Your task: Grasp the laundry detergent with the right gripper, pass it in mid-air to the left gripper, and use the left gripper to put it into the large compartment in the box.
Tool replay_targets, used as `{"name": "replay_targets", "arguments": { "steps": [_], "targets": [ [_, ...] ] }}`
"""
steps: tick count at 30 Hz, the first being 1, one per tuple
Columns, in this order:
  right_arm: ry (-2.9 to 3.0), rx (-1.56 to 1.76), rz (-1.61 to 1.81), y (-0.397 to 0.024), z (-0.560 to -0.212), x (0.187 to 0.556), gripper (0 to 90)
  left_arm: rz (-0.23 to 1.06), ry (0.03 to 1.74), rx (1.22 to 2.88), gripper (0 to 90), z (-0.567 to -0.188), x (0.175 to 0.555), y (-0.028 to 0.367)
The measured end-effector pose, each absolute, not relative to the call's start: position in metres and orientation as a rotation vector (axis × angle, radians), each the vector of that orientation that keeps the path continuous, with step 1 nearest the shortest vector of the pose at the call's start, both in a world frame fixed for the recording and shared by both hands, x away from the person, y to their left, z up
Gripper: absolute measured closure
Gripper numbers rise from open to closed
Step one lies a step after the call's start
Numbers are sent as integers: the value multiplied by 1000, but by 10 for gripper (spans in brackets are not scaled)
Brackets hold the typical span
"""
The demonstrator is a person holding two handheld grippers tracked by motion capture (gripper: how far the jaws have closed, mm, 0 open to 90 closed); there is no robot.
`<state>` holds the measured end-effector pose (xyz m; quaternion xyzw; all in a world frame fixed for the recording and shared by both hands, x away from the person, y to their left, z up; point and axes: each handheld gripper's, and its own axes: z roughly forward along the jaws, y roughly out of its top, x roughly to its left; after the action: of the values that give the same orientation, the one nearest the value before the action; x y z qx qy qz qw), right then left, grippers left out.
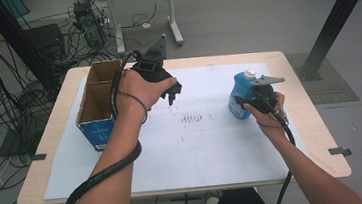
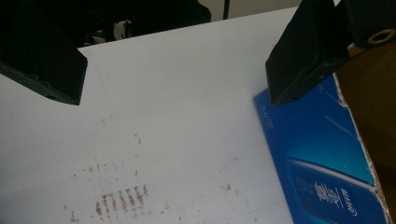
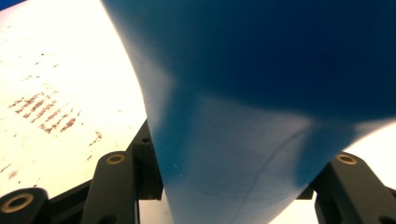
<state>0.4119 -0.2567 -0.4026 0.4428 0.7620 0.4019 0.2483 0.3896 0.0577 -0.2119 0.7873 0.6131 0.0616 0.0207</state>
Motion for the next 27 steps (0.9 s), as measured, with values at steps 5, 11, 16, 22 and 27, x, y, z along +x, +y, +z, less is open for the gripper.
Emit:
{"name": "replay_targets", "arguments": {
  "steps": [5,11,16,22,27],
  "targets": [
    [2076,1208,1095,-257,-403,412,444,196,1900,2442,59,-210,389,58],
    [2077,1209,1096,-257,-402,412,444,192,1890,2449,59,-210,390,56],
    [2076,1210,1097,-257,-402,412,446,192,1884,2453,60,-210,391,55],
    [2077,1213,1099,-257,-402,412,446,194,1879,2464,60,-210,391,55],
    [2079,1212,1098,-257,-402,412,447,193,1879,2460,60,-209,390,56]
  ]
}}
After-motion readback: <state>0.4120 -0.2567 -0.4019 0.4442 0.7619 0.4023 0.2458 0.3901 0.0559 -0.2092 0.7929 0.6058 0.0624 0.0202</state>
